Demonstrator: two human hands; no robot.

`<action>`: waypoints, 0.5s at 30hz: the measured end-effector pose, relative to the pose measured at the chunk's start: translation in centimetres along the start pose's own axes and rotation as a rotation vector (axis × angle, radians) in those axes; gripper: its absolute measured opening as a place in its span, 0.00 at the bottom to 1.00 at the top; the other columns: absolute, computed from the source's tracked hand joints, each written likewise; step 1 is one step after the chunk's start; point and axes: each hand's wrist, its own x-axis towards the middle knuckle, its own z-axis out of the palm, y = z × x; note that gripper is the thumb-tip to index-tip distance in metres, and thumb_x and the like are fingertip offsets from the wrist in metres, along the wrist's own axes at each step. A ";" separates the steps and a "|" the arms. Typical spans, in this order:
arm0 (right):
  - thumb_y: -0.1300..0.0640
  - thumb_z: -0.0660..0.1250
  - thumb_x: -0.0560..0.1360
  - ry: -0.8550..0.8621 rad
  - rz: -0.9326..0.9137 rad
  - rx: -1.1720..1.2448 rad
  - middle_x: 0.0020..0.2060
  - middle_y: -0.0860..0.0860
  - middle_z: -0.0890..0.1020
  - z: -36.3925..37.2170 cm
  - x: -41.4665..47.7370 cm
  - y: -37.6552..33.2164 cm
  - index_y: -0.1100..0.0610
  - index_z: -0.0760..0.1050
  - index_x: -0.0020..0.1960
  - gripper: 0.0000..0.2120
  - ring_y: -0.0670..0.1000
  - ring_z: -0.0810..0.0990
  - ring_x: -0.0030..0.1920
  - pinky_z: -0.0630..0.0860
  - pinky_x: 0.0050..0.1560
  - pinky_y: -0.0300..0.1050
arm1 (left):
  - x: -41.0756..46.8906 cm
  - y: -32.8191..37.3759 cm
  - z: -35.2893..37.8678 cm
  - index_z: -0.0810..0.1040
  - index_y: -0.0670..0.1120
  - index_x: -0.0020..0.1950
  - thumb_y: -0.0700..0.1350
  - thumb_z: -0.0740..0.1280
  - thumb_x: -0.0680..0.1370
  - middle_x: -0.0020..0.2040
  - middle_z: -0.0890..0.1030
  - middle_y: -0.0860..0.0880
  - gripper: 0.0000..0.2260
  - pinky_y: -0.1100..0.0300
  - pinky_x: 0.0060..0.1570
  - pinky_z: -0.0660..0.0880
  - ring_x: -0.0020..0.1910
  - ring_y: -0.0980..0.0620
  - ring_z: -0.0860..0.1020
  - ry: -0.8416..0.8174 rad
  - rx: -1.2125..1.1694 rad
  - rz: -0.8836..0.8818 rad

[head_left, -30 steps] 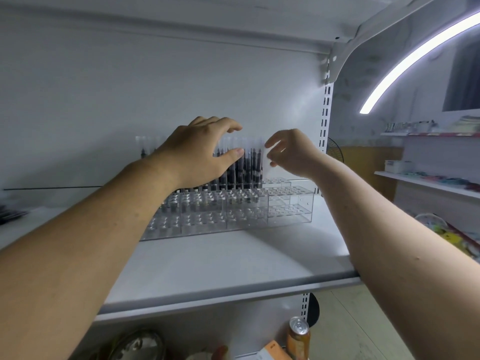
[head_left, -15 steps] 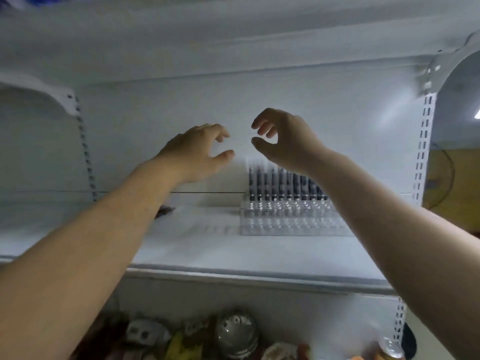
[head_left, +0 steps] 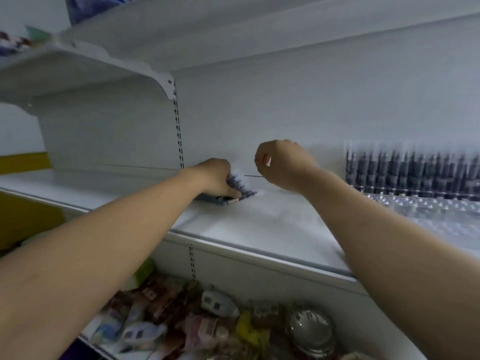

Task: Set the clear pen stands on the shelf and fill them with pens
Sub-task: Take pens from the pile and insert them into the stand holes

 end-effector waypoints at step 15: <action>0.58 0.65 0.78 0.019 0.016 0.084 0.45 0.47 0.85 -0.3 -0.4 0.5 0.48 0.83 0.48 0.09 0.56 0.83 0.46 0.82 0.49 0.52 | 1.7 3.1 -1.0 0.73 0.45 0.35 0.56 0.79 0.73 0.30 0.76 0.49 0.21 0.56 0.40 0.73 0.31 0.47 0.75 -0.202 -0.033 -0.049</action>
